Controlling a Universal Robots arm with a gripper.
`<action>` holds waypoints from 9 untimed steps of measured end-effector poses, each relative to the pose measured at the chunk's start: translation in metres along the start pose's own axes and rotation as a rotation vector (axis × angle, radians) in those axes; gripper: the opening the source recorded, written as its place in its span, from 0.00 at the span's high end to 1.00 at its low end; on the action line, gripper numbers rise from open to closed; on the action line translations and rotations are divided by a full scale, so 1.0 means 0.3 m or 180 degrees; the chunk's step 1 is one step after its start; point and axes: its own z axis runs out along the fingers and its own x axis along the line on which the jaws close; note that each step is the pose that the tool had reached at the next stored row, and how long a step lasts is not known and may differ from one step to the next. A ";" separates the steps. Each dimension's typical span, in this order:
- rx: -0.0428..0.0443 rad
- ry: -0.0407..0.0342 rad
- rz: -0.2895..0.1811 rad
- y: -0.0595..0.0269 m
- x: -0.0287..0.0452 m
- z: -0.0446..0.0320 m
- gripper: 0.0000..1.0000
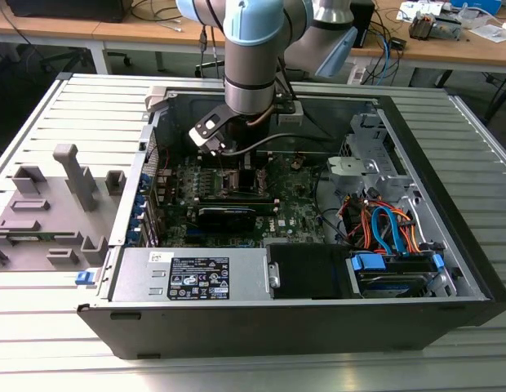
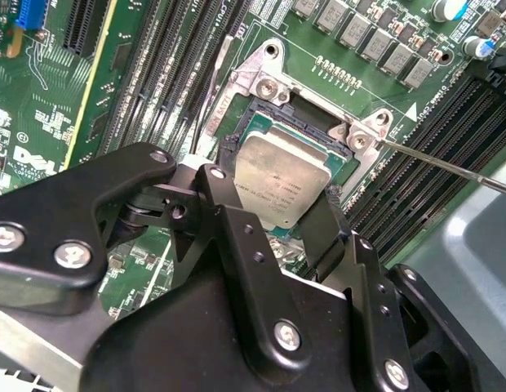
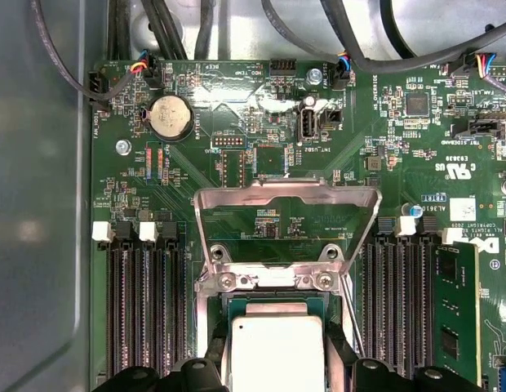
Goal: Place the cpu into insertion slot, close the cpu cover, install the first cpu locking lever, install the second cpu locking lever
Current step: 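Place the cpu into insertion slot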
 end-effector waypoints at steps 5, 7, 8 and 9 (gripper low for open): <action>-0.0001 0.0000 0.0000 0.000 0.000 0.001 0.44; -0.0006 0.0007 0.0000 0.001 0.001 0.004 0.38; -0.0004 0.0006 0.0000 0.001 0.001 0.004 0.38; -0.0002 0.0005 0.0000 0.001 0.001 0.003 0.32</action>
